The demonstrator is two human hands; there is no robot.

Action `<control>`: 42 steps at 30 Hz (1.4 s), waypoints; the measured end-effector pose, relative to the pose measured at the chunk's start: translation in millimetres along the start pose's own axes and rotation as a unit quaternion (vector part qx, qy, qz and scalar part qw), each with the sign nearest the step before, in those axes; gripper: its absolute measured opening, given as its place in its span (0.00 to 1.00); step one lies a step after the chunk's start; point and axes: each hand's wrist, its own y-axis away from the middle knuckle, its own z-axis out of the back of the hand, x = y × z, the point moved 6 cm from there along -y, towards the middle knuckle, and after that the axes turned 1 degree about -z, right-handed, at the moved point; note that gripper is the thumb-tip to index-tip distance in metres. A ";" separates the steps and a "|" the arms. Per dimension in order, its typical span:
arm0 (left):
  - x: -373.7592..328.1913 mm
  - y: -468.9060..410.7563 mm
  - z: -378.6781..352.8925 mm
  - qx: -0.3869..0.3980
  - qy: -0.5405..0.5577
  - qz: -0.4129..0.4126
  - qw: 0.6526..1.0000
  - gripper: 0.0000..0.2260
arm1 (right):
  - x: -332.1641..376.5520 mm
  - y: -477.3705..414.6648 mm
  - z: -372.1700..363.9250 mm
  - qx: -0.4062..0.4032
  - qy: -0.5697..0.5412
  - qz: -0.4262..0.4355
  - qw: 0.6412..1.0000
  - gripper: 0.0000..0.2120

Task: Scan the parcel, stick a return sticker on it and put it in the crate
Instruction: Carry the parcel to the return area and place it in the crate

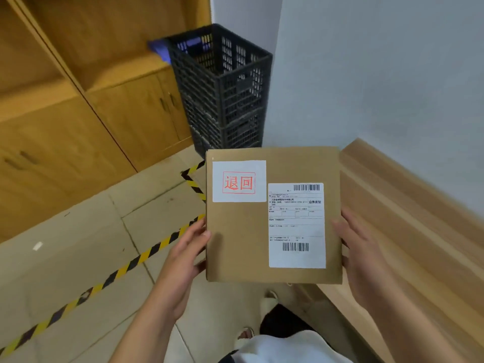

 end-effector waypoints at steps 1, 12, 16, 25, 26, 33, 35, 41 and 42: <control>-2.0 -3.8 11.0 -0.015 0.008 -0.001 1.000 0.15 | 3.5 -8.2 -15.3 0.017 0.005 -0.002 1.000 0.21; -67.1 -86.0 113.6 -0.165 0.025 0.001 0.986 0.15 | 46.7 -142.6 -184.0 0.180 0.019 -0.040 0.983 0.20; -105.3 -127.3 133.0 -0.190 0.010 -0.002 0.982 0.15 | 63.4 -195.9 -230.7 0.208 0.008 -0.051 0.977 0.18; -143.3 -205.4 180.5 -0.218 0.033 0.006 0.975 0.15 | 87.1 -286.8 -321.8 0.251 0.052 -0.058 0.965 0.16; -146.7 -214.4 188.7 -0.220 0.036 0.006 0.975 0.15 | 88.9 -294.7 -331.9 0.251 0.057 -0.056 0.965 0.16; -190.7 -309.1 255.3 -0.208 0.048 -0.012 0.977 0.14 | 106.8 -356.7 -413.1 0.227 0.085 -0.039 0.969 0.16; -211.4 -340.0 275.1 -0.193 0.051 -0.026 0.980 0.15 | 118.1 -375.2 -436.8 0.205 0.098 -0.027 0.973 0.16; -285.1 -431.0 330.3 -0.115 0.035 -0.060 0.991 0.17 | 168.4 -419.9 -498.9 0.135 0.101 0.021 0.985 0.16; -297.6 -447.2 336.8 -0.101 0.026 -0.067 0.992 0.18 | 174.3 -427.1 -506.2 0.121 0.096 0.025 0.988 0.17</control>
